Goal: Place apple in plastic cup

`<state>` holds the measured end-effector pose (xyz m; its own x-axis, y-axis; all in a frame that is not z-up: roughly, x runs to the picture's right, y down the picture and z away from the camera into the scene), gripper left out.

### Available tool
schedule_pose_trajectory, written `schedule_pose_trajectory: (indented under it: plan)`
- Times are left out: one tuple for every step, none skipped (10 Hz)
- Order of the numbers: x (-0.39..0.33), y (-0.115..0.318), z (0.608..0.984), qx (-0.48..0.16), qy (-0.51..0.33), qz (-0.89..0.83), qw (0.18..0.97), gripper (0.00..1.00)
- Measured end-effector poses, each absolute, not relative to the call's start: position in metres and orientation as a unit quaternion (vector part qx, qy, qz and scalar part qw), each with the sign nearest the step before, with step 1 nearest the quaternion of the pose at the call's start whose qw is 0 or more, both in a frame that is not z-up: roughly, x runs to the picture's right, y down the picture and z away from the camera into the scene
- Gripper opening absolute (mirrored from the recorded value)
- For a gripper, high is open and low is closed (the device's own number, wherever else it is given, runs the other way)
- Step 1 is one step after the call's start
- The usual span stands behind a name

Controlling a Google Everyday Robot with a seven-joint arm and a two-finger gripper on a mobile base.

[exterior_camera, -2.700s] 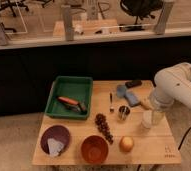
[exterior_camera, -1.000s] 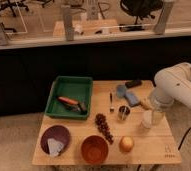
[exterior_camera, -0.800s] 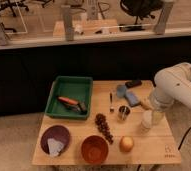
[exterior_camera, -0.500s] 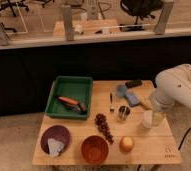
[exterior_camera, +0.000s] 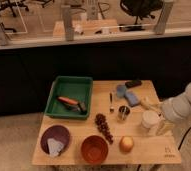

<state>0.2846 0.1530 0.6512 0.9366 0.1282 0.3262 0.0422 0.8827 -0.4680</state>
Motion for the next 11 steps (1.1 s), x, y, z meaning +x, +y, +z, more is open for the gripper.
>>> schedule_pose_trajectory:
  plan:
    - [0.279,0.162,0.648,-0.235,-0.188,0.013,0.954,0.80]
    - [0.273,0.169,0.649,-0.228,-0.191,0.005,0.955,0.80]
    - [0.267,0.179,0.652,-0.223,-0.197,-0.003,0.955,0.80]
    - [0.258,0.192,0.657,-0.219,-0.200,-0.013,0.955,0.80]
    - [0.243,0.208,0.666,-0.217,-0.205,-0.030,0.954,0.80]
    - [0.235,0.217,0.673,-0.220,-0.207,-0.037,0.953,0.80]
    - [0.225,0.226,0.681,-0.230,-0.208,-0.042,0.950,0.80]
    - [0.219,0.230,0.688,-0.243,-0.207,-0.042,0.947,0.80]
    - [0.216,0.233,0.692,-0.256,-0.202,-0.044,0.944,0.80]
    - [0.215,0.234,0.693,-0.259,-0.201,-0.045,0.944,0.80]
    - [0.217,0.234,0.693,-0.259,-0.200,-0.043,0.944,0.80]
